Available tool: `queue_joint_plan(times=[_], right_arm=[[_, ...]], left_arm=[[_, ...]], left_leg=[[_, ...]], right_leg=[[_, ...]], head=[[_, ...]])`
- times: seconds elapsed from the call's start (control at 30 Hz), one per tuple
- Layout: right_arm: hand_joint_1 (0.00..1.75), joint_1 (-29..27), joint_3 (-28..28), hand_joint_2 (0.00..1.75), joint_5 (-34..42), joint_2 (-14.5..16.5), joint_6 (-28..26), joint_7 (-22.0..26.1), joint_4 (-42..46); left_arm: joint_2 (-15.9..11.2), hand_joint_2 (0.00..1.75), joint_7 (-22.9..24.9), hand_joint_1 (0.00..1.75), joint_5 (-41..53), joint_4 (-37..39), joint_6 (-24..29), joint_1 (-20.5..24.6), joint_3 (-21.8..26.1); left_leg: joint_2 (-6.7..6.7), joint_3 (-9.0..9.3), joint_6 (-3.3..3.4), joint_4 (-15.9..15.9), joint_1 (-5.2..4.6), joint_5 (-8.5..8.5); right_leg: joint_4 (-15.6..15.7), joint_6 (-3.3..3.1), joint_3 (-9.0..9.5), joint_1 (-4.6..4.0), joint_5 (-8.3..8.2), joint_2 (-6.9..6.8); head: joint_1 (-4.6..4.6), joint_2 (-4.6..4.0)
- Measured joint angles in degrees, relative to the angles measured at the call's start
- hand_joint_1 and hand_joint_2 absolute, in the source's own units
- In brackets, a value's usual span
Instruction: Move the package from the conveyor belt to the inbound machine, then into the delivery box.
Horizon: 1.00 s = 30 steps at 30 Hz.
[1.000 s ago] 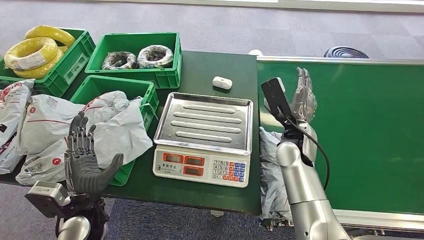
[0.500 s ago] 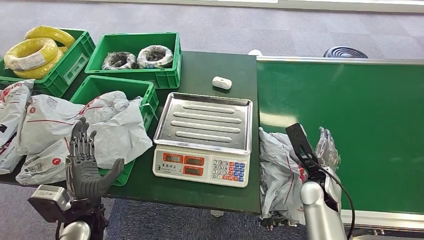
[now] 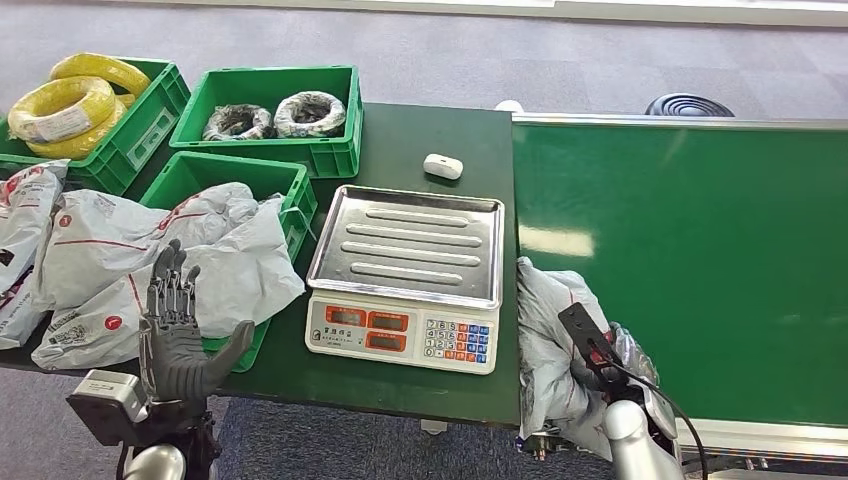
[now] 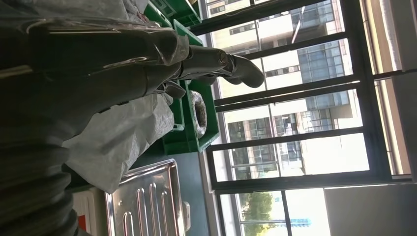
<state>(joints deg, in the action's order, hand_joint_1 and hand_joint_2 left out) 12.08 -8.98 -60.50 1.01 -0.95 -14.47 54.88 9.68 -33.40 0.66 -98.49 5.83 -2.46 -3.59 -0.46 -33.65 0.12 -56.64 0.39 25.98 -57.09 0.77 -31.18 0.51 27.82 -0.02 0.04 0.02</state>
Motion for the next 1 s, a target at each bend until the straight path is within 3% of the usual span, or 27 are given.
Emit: queue_joint_plan(times=[0.57, 0.77, 1.0], right_arm=[[1.75, 1.8, 0.3, 1.75, 6.4, 0.2, -2.5, 5.1, -2.8], [1.75, -0.4, 0.1, 1.75, 14.9, 0.6, -12.6, 14.3, 2.9], [1.75, -4.0, -2.0, 1.75, 23.6, 0.8, -28.6, 26.4, 20.8]], left_arm=[[-0.3, 1.75, -0.5, 0.0, -0.7, -0.1, 0.3, -1.9, 0.1], [-0.3, 1.75, -1.2, 0.0, -1.0, -1.2, 0.3, -3.0, 0.5], [-0.3, 1.75, -2.6, 0.0, -1.5, -1.5, 0.2, -3.4, 0.7]], left_leg=[[-0.01, 0.02, 0.0, 0.0, -0.01, -0.01], [-0.04, -0.14, 0.0, 0.0, -0.01, -0.01], [-0.09, -0.19, 0.0, 0.0, -0.01, 0.0]], right_leg=[[0.0, 0.01, 0.06, 0.01, -0.01, -0.03], [0.0, 0.01, -0.09, 0.01, -0.01, -0.04], [0.0, 0.01, -0.17, 0.02, 0.0, -0.07]], head=[[-0.01, 0.0], [-0.02, 0.0], [-0.01, 0.0]])
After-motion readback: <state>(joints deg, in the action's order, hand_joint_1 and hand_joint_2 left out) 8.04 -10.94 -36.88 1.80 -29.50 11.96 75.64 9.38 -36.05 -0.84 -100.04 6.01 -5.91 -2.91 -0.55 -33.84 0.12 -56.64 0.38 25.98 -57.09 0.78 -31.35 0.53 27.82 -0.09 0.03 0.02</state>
